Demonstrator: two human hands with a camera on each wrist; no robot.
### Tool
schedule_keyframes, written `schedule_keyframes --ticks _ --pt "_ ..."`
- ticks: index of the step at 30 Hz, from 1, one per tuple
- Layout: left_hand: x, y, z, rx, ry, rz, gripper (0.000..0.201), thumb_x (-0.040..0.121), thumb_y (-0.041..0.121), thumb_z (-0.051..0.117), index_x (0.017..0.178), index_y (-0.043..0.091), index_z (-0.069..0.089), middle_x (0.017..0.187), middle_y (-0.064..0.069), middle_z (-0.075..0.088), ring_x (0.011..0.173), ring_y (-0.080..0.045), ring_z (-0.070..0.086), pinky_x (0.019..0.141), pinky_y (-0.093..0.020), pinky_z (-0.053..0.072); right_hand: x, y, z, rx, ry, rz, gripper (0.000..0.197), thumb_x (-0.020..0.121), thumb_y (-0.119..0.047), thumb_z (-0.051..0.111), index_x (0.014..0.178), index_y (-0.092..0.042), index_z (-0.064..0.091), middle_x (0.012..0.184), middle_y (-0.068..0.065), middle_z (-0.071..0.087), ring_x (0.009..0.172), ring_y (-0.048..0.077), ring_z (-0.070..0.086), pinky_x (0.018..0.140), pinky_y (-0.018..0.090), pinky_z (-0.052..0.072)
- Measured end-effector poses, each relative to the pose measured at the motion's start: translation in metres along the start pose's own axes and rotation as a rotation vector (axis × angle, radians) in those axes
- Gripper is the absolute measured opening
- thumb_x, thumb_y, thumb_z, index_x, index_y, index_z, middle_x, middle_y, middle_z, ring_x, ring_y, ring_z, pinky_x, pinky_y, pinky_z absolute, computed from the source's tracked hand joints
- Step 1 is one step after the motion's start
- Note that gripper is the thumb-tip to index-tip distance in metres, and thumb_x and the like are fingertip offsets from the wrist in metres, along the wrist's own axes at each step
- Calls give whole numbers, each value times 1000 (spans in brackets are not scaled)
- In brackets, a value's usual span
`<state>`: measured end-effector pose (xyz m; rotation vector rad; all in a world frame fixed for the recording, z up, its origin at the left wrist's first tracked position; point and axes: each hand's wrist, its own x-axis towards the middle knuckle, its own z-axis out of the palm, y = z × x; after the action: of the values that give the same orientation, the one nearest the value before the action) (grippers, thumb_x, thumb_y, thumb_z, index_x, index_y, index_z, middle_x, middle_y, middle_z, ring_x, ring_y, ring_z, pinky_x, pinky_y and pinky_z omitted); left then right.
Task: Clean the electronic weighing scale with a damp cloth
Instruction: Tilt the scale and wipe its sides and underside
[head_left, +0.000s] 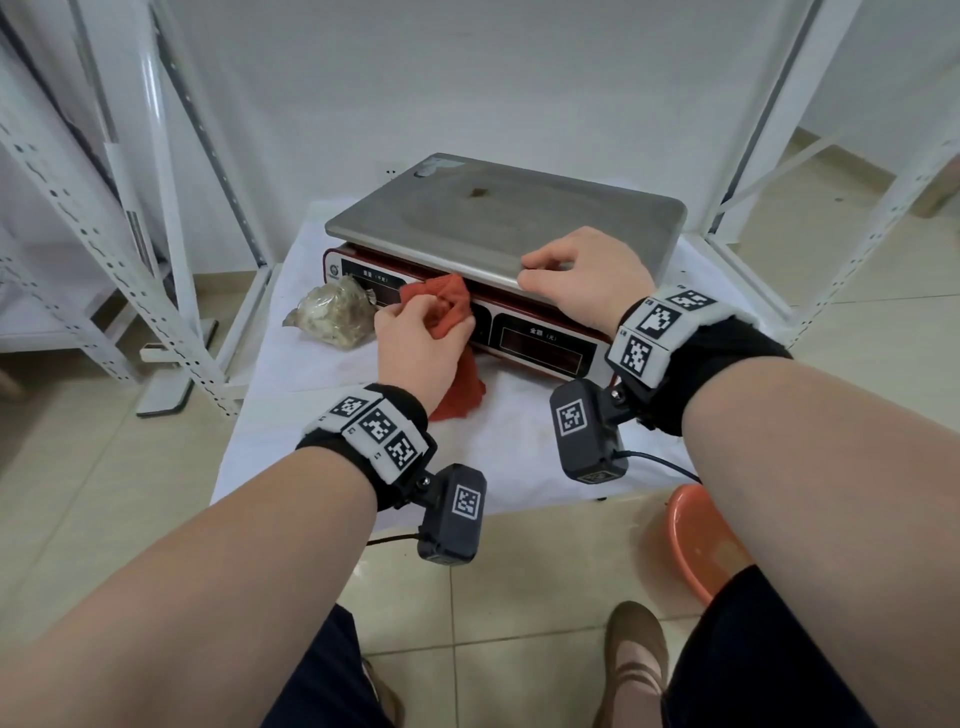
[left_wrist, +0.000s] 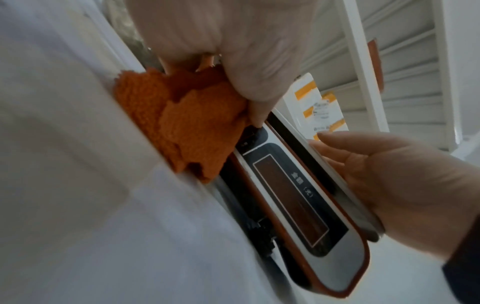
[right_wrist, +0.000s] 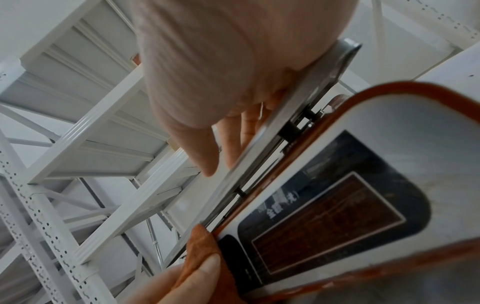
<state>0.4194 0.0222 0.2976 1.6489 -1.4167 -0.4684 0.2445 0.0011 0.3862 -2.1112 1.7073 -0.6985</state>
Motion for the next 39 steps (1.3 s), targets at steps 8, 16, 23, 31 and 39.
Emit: schedule_keyframes --ticks 8,16,23,31,39 --pt "4 3 -7 59 78 47 10 83 18 63 92 14 61 92 -9 65 93 -28 57 76 -27 37 -1 2 1 22 9 -9 29 83 -48 60 105 -31 71 80 -21 49 94 4 54 78 19 35" --pt "-6 1 -3 217 120 178 10 80 11 59 87 11 65 86 -14 64 85 -32 57 72 -23 32 -1 2 1 16 6 -19 35 81 -57 59 101 -31 71 81 -17 51 91 8 53 78 22 36" --pt "-2 2 -24 260 -47 353 31 78 4 64 107 14 72 103 -10 67 100 -28 58 85 -18 33 0 2 1 24 -2 -28 39 81 -59 57 102 -29 72 77 -20 48 92 6 51 80 23 36" --pt "-16 20 -6 174 -76 285 27 76 4 61 100 13 69 103 -6 68 99 -22 57 77 -13 29 1 2 2 3 3 -16 36 81 -59 58 99 -32 72 101 -11 56 104 11 56 87 27 41" --pt "-13 34 -33 -382 -406 -113 30 82 -11 54 90 17 61 87 -3 63 84 -18 58 86 -32 45 -10 -6 -4 220 -8 14 22 87 -33 61 103 -24 73 108 -7 69 110 10 58 99 25 40"
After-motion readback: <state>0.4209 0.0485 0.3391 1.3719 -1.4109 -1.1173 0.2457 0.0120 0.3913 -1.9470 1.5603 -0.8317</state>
